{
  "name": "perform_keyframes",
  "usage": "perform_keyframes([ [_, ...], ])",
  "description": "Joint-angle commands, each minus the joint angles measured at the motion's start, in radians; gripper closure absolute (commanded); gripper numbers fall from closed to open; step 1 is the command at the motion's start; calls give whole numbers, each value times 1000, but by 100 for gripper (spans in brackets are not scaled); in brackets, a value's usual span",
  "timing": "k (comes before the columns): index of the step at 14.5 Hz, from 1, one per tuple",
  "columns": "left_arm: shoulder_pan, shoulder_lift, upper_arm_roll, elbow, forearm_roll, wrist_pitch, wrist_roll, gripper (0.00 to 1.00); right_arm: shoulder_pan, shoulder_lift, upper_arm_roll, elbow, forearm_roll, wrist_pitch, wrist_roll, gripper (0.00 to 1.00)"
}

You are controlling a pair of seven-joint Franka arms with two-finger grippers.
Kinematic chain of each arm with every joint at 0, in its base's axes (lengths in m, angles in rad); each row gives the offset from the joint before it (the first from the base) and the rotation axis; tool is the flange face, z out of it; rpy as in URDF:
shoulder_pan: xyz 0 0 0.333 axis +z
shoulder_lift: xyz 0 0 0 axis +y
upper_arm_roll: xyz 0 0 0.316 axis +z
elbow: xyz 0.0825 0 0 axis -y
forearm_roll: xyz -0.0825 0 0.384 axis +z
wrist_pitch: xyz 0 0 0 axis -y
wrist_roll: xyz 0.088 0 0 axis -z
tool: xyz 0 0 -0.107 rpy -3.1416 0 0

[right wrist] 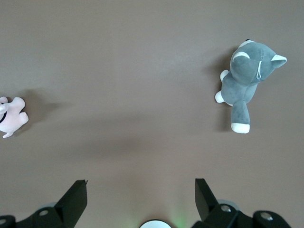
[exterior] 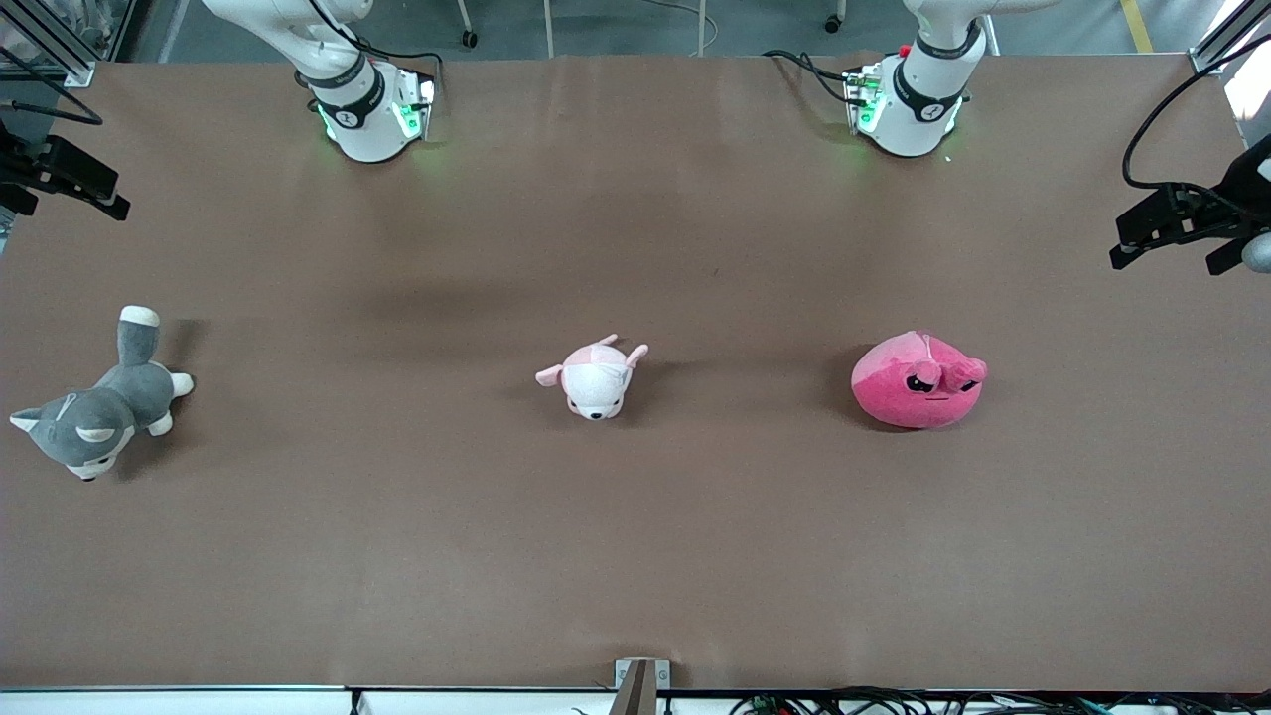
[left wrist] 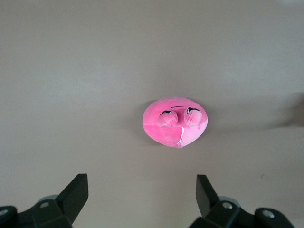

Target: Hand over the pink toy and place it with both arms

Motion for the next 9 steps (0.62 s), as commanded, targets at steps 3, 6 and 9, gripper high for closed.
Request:
perform_keyframes([
  [3, -2, 11, 0, 25, 1, -8, 5, 0, -7, -28, 2, -29, 3, 6, -9, 0],
  [6, -11, 17, 0, 25, 9, -8, 5, 0, -7, -28, 2, -28, 3, 6, -9, 0],
  [9, -15, 52, -3, 21, 13, -8, 8, 0, -7, -28, 2, -28, 3, 6, -9, 0],
])
